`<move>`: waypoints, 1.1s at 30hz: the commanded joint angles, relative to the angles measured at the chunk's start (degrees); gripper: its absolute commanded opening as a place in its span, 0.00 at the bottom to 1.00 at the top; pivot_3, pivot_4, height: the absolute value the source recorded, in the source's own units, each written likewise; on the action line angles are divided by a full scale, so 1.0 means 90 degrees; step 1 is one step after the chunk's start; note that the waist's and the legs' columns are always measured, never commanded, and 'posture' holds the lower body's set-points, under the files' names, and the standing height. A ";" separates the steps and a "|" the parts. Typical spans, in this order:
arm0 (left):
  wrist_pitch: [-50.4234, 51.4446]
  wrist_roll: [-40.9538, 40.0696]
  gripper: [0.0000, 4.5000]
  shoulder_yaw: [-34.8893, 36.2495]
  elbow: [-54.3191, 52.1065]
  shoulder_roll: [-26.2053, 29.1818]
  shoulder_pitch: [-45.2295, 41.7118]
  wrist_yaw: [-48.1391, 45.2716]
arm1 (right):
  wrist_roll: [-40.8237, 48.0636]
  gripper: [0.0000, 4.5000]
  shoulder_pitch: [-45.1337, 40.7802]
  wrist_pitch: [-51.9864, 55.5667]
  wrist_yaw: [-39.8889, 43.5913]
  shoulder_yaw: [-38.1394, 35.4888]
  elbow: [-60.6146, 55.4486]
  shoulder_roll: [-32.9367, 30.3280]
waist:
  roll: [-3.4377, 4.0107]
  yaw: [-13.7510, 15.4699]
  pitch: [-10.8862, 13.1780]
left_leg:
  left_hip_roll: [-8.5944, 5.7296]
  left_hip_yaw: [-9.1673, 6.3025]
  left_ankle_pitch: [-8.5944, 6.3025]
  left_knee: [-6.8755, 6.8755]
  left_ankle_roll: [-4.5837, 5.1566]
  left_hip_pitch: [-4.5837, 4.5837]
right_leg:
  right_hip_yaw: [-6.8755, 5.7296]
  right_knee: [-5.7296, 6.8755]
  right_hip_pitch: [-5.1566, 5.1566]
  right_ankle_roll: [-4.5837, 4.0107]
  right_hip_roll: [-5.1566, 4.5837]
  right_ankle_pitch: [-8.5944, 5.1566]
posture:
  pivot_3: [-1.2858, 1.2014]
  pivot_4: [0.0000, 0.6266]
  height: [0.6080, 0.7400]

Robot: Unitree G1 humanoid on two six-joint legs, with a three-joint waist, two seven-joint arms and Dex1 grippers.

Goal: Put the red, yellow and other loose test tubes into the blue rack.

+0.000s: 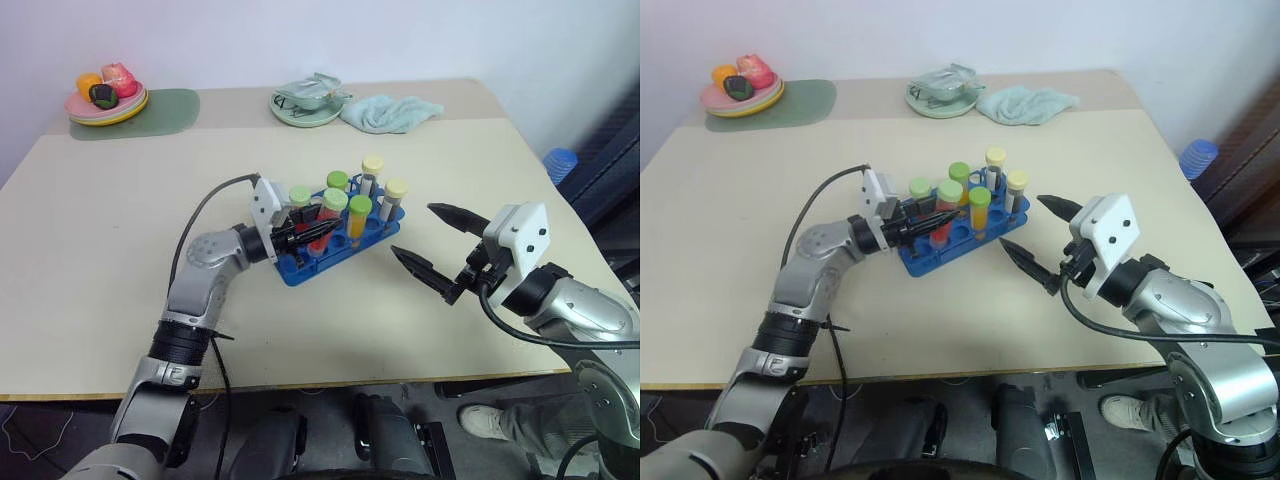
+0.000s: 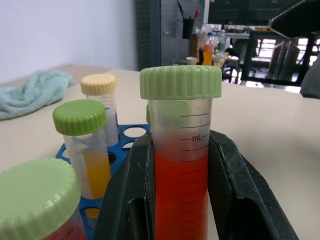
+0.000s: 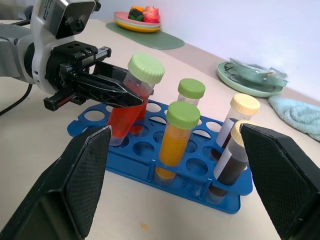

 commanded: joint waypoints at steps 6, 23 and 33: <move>-0.0191 0.0259 0.18 -0.0164 0.0459 -0.0017 0.0103 0.0021 | 0.0106 0.94 0.0548 -0.0103 0.0323 -0.0518 -0.0174 -0.0237 | -0.0001 0.0020 -0.0011 | 0.0000 -0.0001 -0.0001 0.0000 0.0002 0.0000 | -0.0001 -0.0002 0.0004 0.0001 0.0000 0.0000 | 0.52 0.24 1.00; -0.1029 0.0390 0.18 -0.0205 0.1693 -0.0460 -0.0021 0.0027 | 0.0327 0.94 0.2087 -0.0286 0.0771 -0.1467 -0.0451 -0.0340 | 0.0032 0.0026 -0.0071 | 0.0011 -0.0011 -0.0038 -0.0010 0.0065 0.0115 | -0.0014 -0.0079 0.0162 0.0026 0.0008 -0.0015 | 0.52 0.24 1.00; -0.0896 0.0181 0.92 0.0057 0.1510 -0.0309 0.0030 -0.0157 | 0.0288 0.94 0.2119 -0.0342 0.0729 -0.1345 -0.0473 -0.0267 | 0.0026 0.0022 -0.0064 | 0.0011 -0.0014 -0.0041 -0.0013 0.0071 0.0095 | -0.0015 -0.0086 0.0142 0.0031 0.0008 -0.0013 | 0.52 0.24 1.00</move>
